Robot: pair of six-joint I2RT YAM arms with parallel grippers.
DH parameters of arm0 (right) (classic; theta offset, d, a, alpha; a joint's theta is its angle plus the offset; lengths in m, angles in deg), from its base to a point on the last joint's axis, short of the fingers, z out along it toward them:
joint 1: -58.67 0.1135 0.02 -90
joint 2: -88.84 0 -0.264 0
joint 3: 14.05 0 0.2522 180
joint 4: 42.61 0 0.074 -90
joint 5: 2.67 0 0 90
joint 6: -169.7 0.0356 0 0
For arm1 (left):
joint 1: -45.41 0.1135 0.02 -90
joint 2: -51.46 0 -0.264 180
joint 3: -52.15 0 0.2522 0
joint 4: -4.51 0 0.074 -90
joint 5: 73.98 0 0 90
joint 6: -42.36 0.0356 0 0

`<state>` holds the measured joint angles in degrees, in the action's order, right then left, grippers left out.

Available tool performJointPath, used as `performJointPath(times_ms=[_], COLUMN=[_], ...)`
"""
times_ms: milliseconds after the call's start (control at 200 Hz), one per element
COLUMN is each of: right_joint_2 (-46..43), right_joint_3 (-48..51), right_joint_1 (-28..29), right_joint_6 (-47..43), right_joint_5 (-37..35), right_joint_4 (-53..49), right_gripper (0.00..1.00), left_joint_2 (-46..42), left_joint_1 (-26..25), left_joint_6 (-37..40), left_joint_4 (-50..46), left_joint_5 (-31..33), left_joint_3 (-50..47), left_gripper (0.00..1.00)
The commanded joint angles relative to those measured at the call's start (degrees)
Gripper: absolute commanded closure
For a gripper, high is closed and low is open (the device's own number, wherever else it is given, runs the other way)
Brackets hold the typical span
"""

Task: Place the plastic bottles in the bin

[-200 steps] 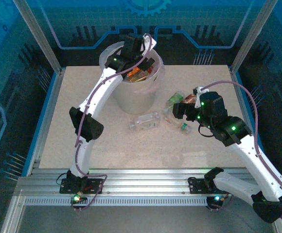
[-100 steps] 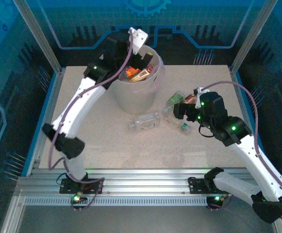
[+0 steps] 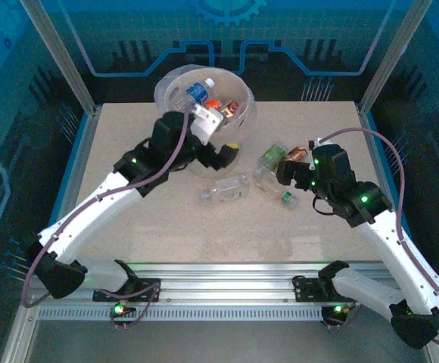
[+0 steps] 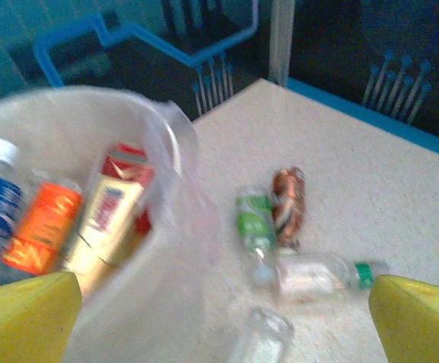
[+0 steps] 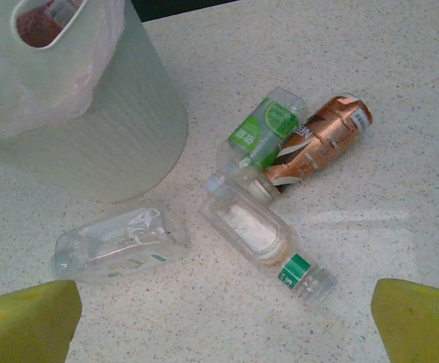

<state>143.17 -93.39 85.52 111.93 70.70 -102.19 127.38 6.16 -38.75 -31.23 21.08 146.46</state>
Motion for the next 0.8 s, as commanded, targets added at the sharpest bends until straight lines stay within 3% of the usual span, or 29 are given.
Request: performJointPath(times_ms=[0, 395, 795], right_joint_2=[-0.78, -2.16, -2.29], right_joint_3=[0.19, 2.12, 2.83], right_joint_1=[-1.29, -3.02, -3.47], right_joint_6=[1.69, 3.37, 4.43], right_joint_5=[-1.82, -2.1, -1.83], right_joint_4=[-1.68, -1.77, -2.13], right_gripper=[0.0, 0.0, 0.0], left_joint_2=[-2.97, -2.17, 9.46], left_joint_1=[-2.64, -6.05, -6.19], left_joint_6=[-2.86, -7.34, -9.5], left_joint_4=[1.84, 0.2, 1.2], left_joint_5=[0.77, 13.45, 18.83], left_joint_3=[-5.8, -20.69, -21.14], left_gripper=[0.01, 0.01, 0.01])
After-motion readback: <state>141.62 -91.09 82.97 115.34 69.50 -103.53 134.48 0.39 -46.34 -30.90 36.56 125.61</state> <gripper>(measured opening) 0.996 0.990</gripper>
